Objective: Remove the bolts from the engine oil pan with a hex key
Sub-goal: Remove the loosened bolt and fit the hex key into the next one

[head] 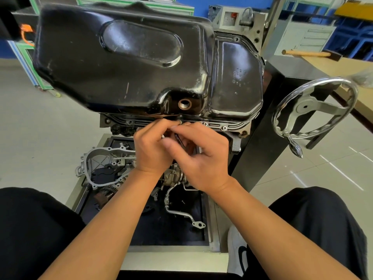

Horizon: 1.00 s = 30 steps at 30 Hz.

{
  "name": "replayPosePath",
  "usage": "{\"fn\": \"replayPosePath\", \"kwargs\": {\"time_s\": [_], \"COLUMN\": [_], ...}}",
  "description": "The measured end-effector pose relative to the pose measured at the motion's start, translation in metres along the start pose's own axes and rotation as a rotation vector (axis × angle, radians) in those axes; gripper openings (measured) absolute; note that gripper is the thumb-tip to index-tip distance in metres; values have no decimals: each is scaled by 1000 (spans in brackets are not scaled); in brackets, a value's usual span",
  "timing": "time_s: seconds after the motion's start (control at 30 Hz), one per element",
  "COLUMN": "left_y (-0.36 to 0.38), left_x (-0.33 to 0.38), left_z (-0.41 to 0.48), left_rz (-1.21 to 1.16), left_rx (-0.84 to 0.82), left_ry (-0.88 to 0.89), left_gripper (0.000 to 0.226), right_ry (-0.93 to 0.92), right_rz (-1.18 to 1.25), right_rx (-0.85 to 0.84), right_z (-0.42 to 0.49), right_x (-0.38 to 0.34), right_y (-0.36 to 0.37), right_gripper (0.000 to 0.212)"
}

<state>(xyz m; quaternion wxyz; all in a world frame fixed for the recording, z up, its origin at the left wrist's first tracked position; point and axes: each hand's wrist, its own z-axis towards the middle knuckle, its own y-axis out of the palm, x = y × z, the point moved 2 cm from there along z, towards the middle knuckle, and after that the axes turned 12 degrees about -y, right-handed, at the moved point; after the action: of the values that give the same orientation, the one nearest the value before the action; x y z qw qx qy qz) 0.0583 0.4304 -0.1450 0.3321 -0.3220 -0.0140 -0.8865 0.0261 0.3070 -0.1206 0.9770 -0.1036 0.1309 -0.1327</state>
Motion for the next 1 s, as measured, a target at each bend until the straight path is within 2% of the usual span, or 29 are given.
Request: {"fn": "replayPosePath", "kwargs": {"time_s": [0.13, 0.2, 0.27, 0.33, 0.37, 0.47, 0.57, 0.67, 0.7, 0.73, 0.83, 0.93, 1.0], "left_y": [3, 3, 3, 2, 2, 1, -2, 0, 0, -1, 0, -1, 1], "left_x": [-3, -4, -1, -1, -3, -10, -5, 3, 7, 10, 13, 16, 18], "left_z": [-1, -1, -2, -5, -8, -18, -13, -5, -3, -1, 3, 3, 1], "left_rz": [-47, -110, -198, -262, -274, -363, -445, -598, -646, -689, -773, -827, -901], "left_rx": [-6, -51, -132, -199, -214, -213, -211, -467, -532, -568, -638, -645, -639], "left_ry": [-76, -72, -76, -100, -125, -302, -650, -1118, -1224, -1292, -1303, -1409, -1506], "left_gripper": [11, 3, 18, 30, 28, 14, 20, 14, 23, 29, 20, 19, 26], "right_ry": [399, 563, 636, 682, 704, 770, 754, 674, 652, 634, 579, 529, 477], "right_rz": [490, 655, 750, 811, 820, 754, 555, 312, 231, 173, 161, 118, 85], "right_rx": [97, 98, 74, 68, 69, 53, -90, -184, -199, -201, -168, -199, -132], "right_z": [1, 0, -1, 0, 2, 6, 4, 1, 2, 3, 9, 6, 2], "right_x": [0, 2, 0, -5, -6, -4, -5, -7, -7, -7, -11, -15, -14], "right_y": [4, 7, 11, 14, 14, 10, 4, 4, 4, 4, 4, 6, 6], "right_gripper": [17, 24, 42, 44, 45, 57, 60, 48, 45, 39, 17, 35, 38]}}
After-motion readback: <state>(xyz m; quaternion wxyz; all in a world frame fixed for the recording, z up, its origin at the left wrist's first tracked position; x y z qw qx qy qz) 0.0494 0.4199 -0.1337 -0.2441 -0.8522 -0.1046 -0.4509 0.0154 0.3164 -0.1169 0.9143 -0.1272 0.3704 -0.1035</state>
